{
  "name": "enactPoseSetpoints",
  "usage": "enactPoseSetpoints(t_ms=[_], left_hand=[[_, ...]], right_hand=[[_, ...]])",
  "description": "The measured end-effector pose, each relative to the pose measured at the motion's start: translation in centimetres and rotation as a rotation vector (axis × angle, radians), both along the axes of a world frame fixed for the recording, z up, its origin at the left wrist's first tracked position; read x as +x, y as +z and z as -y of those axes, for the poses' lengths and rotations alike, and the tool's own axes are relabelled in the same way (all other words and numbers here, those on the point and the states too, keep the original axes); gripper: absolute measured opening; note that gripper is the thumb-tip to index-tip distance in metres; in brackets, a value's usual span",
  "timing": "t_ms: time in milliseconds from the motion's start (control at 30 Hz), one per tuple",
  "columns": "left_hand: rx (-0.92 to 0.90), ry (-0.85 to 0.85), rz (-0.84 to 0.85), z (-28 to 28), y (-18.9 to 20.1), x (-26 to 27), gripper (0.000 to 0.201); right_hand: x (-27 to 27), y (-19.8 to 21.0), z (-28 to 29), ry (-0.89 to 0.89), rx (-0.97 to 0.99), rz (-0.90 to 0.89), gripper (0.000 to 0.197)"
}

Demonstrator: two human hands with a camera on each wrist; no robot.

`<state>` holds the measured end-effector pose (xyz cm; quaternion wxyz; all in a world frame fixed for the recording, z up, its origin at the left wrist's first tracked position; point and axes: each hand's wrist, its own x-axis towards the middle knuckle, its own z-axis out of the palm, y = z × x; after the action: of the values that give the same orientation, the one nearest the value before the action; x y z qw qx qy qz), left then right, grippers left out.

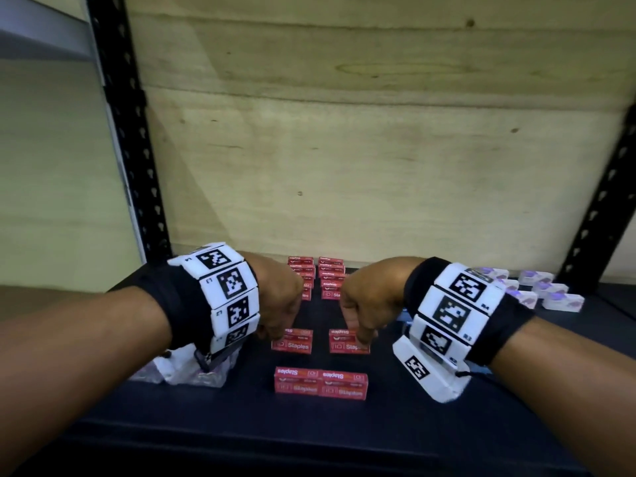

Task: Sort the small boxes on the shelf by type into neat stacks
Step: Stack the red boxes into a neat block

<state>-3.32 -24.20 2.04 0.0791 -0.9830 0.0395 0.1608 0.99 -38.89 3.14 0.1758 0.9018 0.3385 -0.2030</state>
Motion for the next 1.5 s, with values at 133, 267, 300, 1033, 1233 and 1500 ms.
enactPoseSetpoints(t_ms=[133,267,300,1033,1233,1500], left_hand=[[-0.001,-0.015,-0.087,-0.3,0.0,-1.3,0.022],[-0.032,0.043,-0.155,-0.7,0.2,-2.2,0.012],[-0.04,0.048,-0.157,-0.8,0.0,-2.3,0.012],[-0.078,0.076,-0.27,-1.0,-0.1,-3.6,0.052],[-0.103,0.04,-0.236,0.5,-0.4,-3.8,0.048],[-0.125,0.012,-0.202,1.4,-0.9,-3.4,0.045]], right_hand=[[-1.1,-0.8,1.1,-0.016,0.053,-0.068,0.023],[-2.1,-1.3,1.7,-0.01,0.041,-0.063,0.021],[-2.3,-1.4,1.9,-0.013,0.04,-0.062,0.021],[-3.5,-2.1,2.8,-0.065,-0.032,-0.097,0.05],[-3.8,-2.5,2.4,-0.029,0.0,-0.082,0.044],[-4.0,-2.7,2.0,0.011,0.033,-0.054,0.041]])
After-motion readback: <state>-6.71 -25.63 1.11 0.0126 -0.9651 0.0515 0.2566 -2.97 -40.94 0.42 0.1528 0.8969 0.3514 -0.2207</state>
